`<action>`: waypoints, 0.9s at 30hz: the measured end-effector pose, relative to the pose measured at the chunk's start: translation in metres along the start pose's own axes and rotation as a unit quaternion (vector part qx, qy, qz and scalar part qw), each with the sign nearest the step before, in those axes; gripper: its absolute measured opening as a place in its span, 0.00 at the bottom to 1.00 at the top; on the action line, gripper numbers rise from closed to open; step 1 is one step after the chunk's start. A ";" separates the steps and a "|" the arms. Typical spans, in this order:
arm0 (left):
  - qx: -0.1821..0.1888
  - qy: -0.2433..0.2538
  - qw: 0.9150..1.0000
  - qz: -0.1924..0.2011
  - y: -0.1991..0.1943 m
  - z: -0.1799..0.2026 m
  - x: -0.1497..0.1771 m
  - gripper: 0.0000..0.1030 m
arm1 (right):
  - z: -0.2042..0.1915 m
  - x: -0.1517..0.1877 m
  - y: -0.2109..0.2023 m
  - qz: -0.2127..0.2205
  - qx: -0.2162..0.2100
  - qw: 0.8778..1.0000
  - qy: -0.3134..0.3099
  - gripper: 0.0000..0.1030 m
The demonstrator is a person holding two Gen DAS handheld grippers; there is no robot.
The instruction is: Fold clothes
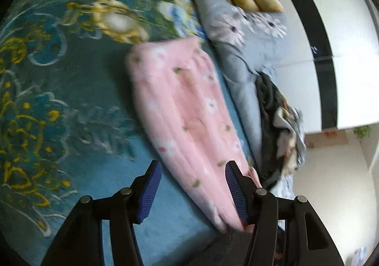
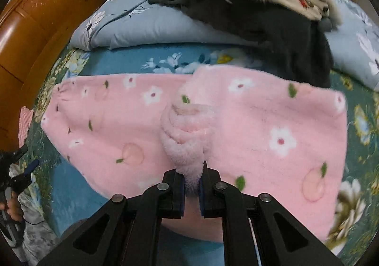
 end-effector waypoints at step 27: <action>-0.030 0.182 0.924 -0.336 0.276 0.188 0.122 0.49 | 0.100 0.077 -0.133 0.114 -0.054 0.984 0.128 0.44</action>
Point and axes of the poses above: each gripper's, at about its wrist camera, not at the fingertips, and y roughly the way its jaws point, z to its right, x to its underside, the point moved 5 cm from there along y, roughly the way its jaws point, and after that the axes turned 2 degrees about -z, right-handed, at the moved point
